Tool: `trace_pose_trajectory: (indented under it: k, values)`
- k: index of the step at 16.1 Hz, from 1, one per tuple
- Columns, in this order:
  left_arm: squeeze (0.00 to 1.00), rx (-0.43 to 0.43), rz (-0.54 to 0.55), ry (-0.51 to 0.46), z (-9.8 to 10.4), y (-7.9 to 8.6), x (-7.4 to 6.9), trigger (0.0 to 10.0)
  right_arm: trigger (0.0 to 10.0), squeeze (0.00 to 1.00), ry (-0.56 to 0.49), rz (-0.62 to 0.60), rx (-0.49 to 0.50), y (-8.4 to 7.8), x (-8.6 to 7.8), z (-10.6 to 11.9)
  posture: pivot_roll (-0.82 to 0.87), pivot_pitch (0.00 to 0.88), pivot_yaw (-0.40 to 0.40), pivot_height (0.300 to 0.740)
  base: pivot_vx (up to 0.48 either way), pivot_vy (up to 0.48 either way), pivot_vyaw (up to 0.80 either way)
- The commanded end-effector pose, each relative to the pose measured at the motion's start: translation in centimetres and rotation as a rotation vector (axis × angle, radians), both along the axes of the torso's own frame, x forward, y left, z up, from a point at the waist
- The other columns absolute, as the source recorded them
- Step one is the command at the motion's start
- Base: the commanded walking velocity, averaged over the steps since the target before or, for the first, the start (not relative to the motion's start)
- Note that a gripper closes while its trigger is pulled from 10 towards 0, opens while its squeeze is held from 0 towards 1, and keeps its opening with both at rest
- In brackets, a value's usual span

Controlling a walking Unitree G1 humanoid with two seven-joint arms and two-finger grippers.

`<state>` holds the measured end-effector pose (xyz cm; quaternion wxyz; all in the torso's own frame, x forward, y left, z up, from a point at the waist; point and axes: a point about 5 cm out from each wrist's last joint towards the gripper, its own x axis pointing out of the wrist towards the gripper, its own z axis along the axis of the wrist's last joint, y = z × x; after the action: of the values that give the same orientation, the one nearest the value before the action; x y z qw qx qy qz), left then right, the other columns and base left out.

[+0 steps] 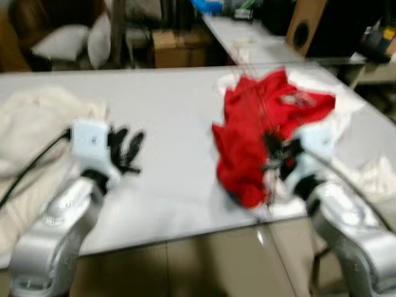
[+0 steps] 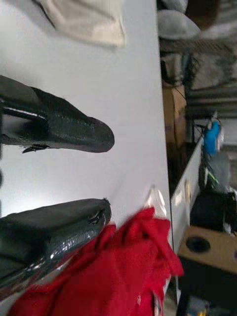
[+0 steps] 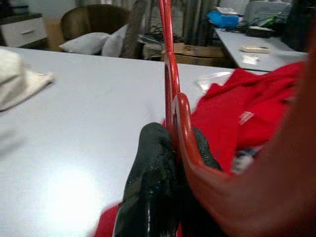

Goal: Hang hanger

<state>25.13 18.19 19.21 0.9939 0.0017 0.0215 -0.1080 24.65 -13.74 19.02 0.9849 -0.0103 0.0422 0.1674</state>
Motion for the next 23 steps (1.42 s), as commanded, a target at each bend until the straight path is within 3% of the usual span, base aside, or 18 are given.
trace_pose_trajectory:
  k: [1,10,23]
  values:
    - [0.00,0.002,-0.015,-0.002,0.1,-0.5,0.1,10.0,10.0,0.00,-0.007,-0.008,0.000,-0.5,-0.2,0.0,0.08,0.033,-0.027,0.740,0.000,0.401,0.00]
    - [0.00,0.013,-0.015,0.007,-0.1,-0.7,0.0,10.0,10.0,0.00,0.011,0.029,0.033,-0.3,-0.6,-0.9,0.08,0.030,-0.035,0.740,0.000,0.402,0.00]
    - [0.00,0.022,-0.015,0.009,-0.3,-0.8,0.1,10.0,10.0,0.00,0.011,0.018,-0.011,-0.7,-0.6,-1.6,0.08,0.023,-0.040,0.740,0.000,0.402,0.00]
